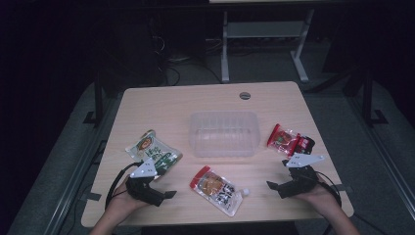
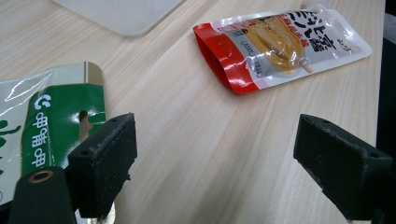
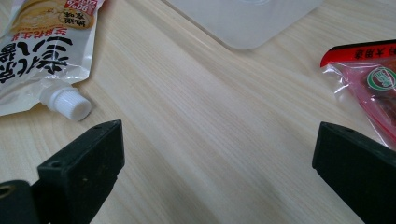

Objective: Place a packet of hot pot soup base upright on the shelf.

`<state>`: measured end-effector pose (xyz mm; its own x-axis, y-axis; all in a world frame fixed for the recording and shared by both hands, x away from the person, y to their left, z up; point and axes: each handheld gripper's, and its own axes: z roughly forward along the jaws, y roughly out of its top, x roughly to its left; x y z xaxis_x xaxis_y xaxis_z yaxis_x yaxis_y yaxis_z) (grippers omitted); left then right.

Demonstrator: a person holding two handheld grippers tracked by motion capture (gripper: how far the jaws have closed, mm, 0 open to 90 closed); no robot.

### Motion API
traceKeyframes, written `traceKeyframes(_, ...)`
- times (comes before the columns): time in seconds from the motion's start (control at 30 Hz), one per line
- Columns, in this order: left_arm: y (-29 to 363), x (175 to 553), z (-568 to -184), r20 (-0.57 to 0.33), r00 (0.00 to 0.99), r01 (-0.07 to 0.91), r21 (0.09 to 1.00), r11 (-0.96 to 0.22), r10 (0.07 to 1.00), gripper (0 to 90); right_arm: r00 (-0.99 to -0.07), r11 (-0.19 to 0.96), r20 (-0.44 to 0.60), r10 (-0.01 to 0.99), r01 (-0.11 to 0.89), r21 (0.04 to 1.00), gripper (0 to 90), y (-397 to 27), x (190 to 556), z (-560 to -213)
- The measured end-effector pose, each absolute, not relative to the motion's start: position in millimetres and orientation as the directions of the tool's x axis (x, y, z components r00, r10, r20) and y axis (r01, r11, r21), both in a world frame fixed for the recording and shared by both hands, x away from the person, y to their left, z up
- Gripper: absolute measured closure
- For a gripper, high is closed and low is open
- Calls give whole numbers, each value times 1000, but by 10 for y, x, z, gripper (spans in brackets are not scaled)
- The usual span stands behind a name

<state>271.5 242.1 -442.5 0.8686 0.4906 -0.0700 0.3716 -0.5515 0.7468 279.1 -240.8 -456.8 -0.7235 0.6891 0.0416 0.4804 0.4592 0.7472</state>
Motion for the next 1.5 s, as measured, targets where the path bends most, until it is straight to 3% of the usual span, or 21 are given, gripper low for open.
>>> traceKeyframes(0.33, 2492, 2738, -4427, -96, 847, 410, 746, -526, 524, 129, -710, 446, 27, 704, 471, 762, 21, -2460, 2846, -4450)
traceKeyframes(0.73, 2555, 2747, -4420, -97, 836, 422, 743, -519, 541, 129, -653, 409, 13, 757, 489, 770, 151, -2558, 3066, -4252)
traceKeyframes(1.17, 2546, 2737, -4415, -99, 839, 420, 744, -520, 536, 129, -578, 338, 40, 815, 530, 778, 443, -2702, 3468, -4137)
traceKeyframes(1.5, 2559, 2742, -4403, -104, 826, 429, 755, -496, 555, 129, -550, 280, 62, 833, 516, 809, 852, -2799, 3769, -4044)
